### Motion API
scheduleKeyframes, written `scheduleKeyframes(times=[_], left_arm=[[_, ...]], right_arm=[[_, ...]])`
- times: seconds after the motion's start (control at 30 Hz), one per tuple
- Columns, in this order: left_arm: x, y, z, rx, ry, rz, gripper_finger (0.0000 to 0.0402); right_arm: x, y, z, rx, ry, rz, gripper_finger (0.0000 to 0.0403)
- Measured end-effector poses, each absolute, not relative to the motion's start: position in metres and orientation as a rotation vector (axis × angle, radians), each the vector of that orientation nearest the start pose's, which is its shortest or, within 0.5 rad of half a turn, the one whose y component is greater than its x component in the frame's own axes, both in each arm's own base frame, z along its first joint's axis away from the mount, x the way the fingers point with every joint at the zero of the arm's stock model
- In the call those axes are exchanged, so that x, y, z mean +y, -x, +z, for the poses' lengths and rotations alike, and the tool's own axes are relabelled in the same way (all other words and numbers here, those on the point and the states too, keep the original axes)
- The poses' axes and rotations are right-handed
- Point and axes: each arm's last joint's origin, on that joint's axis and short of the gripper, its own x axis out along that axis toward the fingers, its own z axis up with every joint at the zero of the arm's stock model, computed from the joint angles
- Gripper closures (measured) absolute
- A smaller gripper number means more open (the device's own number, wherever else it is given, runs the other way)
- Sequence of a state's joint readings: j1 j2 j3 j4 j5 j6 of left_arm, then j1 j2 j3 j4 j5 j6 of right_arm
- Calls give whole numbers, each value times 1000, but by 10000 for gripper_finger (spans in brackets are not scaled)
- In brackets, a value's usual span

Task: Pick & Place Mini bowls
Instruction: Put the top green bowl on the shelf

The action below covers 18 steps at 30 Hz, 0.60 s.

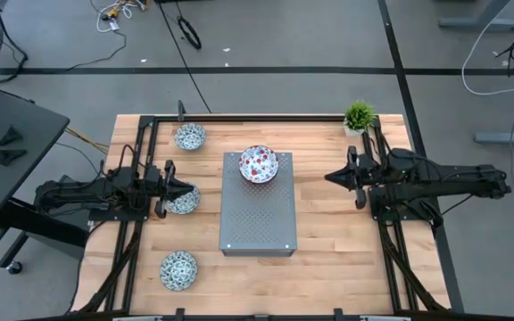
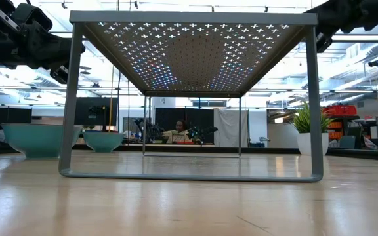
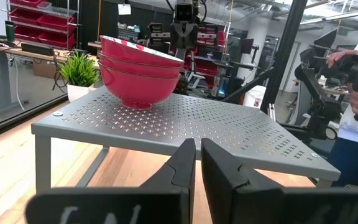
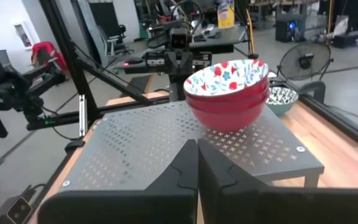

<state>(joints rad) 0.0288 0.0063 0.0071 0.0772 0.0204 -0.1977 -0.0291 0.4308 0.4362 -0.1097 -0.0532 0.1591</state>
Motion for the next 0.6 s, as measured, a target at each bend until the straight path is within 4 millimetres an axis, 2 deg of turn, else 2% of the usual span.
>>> scheduleKeyframes(times=[0.23, 0.6], left_arm=[[2, -97, 173, -79, 195, 1, 369], [2, -97, 173, -79, 195, 1, 369]], right_arm=[[-2, -113, 284, 130, -131, 14, 403], [-1, -87, 335, 210, -90, 13, 403]])
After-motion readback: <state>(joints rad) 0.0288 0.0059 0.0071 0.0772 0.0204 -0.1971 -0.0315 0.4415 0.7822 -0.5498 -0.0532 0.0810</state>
